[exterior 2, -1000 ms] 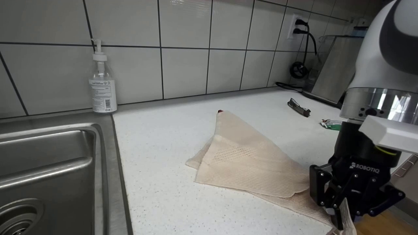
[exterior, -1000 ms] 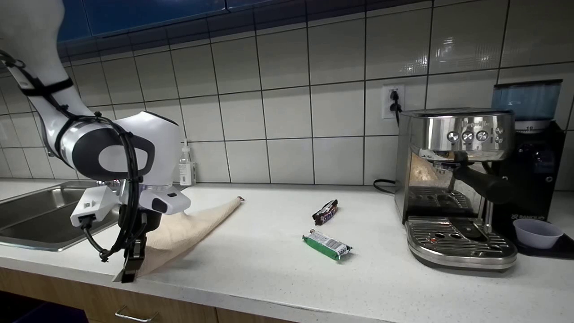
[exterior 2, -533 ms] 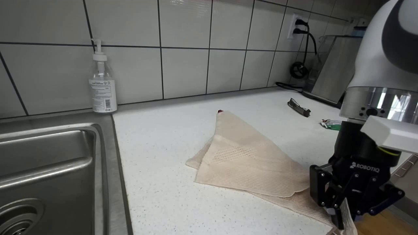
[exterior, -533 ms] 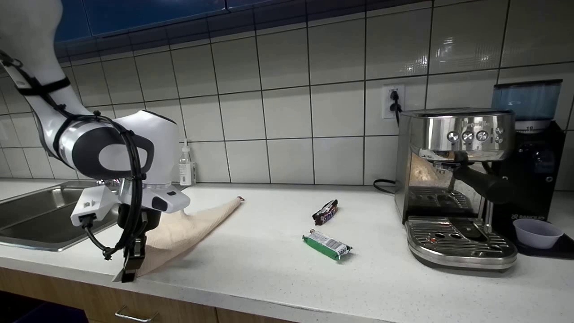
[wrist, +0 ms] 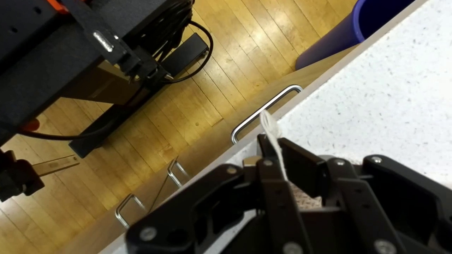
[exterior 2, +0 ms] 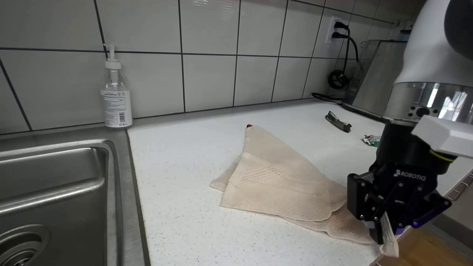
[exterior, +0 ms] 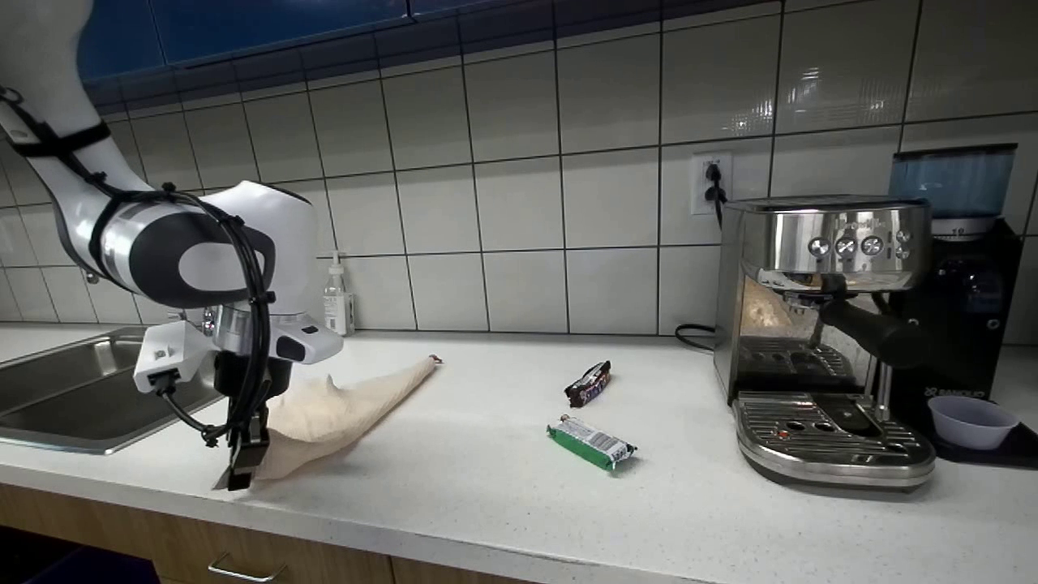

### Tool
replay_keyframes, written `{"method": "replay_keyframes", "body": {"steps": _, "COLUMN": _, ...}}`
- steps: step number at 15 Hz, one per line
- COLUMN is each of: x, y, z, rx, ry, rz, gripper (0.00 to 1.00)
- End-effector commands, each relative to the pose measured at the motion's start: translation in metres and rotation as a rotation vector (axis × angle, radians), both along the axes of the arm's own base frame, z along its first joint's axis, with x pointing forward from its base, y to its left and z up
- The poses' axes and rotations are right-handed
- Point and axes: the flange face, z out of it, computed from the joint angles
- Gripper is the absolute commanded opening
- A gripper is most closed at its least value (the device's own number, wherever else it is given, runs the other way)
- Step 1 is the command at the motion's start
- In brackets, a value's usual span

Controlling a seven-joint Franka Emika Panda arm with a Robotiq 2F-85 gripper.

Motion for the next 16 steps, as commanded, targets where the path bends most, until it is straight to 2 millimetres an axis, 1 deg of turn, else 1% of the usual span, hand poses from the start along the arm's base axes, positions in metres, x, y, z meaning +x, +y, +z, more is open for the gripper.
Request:
{"method": "replay_keyframes", "body": {"steps": 1, "x": 0.002, "y": 0.004, "z": 0.02, "rx": -0.004, "ry": -0.035, "rz": 0.016, "gripper": 0.02}}
{"method": "replay_keyframes", "body": {"steps": 5, "x": 0.005, "y": 0.004, "z": 0.028, "rx": -0.011, "ry": -0.053, "rz": 0.042, "gripper": 0.02}}
{"method": "replay_keyframes", "body": {"steps": 11, "x": 0.013, "y": -0.004, "z": 0.039, "rx": -0.019, "ry": -0.08, "rz": 0.081, "gripper": 0.02}}
{"method": "replay_keyframes", "body": {"steps": 16, "x": 0.018, "y": -0.003, "z": 0.047, "rx": -0.013, "ry": -0.103, "rz": 0.05, "gripper": 0.02}}
